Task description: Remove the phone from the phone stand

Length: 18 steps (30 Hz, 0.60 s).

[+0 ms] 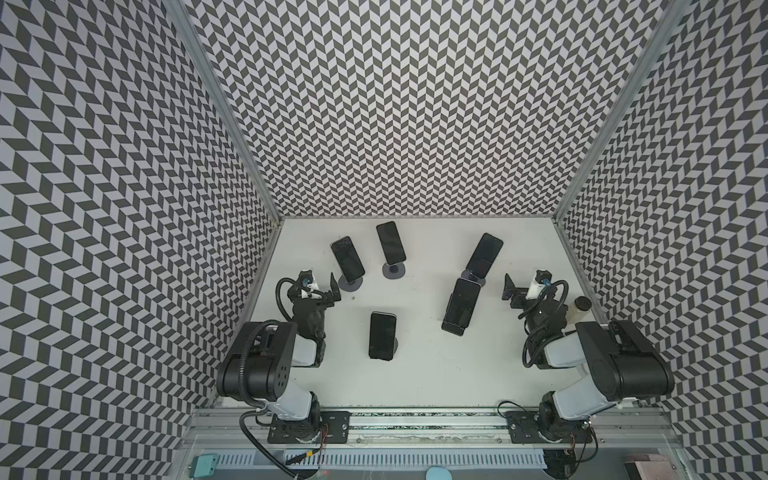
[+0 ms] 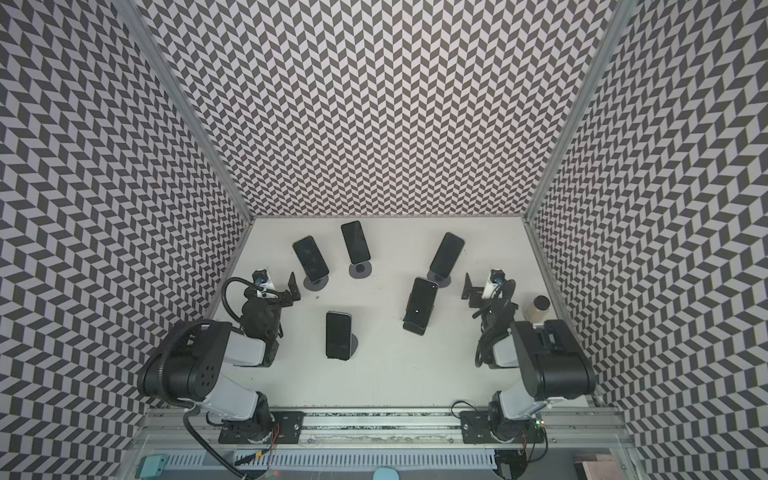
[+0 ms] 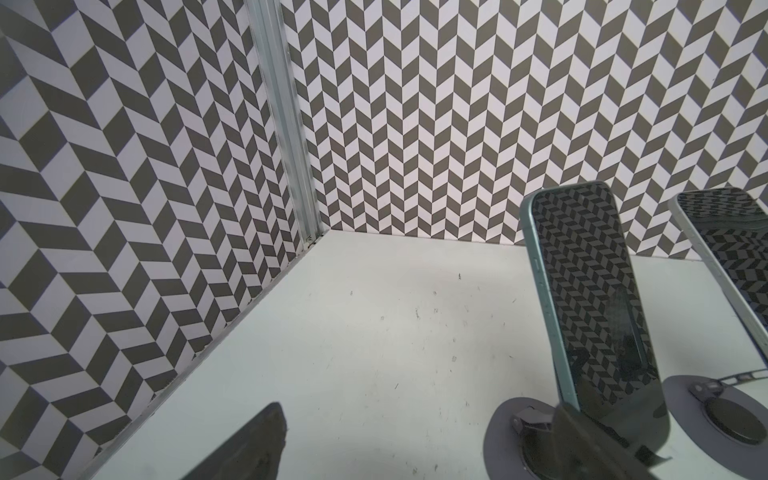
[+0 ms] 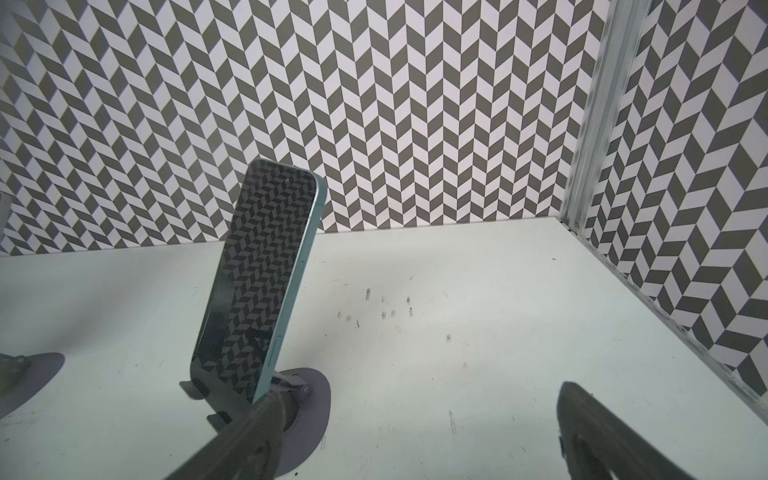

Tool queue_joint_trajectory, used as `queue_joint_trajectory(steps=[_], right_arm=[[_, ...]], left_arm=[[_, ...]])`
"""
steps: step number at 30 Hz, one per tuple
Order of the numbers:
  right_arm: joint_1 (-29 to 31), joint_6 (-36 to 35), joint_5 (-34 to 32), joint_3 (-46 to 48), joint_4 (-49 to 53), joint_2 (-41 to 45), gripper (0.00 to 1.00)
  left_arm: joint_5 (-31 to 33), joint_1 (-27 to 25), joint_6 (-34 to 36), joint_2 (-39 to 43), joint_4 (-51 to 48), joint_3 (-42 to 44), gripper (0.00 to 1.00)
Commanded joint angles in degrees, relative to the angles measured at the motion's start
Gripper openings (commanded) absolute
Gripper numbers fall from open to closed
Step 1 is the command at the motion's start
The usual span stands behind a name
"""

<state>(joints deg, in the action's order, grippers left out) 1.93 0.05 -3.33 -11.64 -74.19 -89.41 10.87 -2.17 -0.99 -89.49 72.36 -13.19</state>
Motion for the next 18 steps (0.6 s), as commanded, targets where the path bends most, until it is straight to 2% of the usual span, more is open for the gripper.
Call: queue_joint_trajectory(steps=[1, 18], right_arm=[[-0.2, -0.2, 0.3, -0.6, -3.5, -0.3, 0.99], [-0.2, -0.1, 0.2, -0.6, -3.5, -0.3, 0.99]], left_arm=[[-0.2, 0.0, -0.2, 0.0, 1.9, -0.5, 1.0], [-0.2, 0.0, -0.2, 0.2, 1.3, -0.6, 1.0]])
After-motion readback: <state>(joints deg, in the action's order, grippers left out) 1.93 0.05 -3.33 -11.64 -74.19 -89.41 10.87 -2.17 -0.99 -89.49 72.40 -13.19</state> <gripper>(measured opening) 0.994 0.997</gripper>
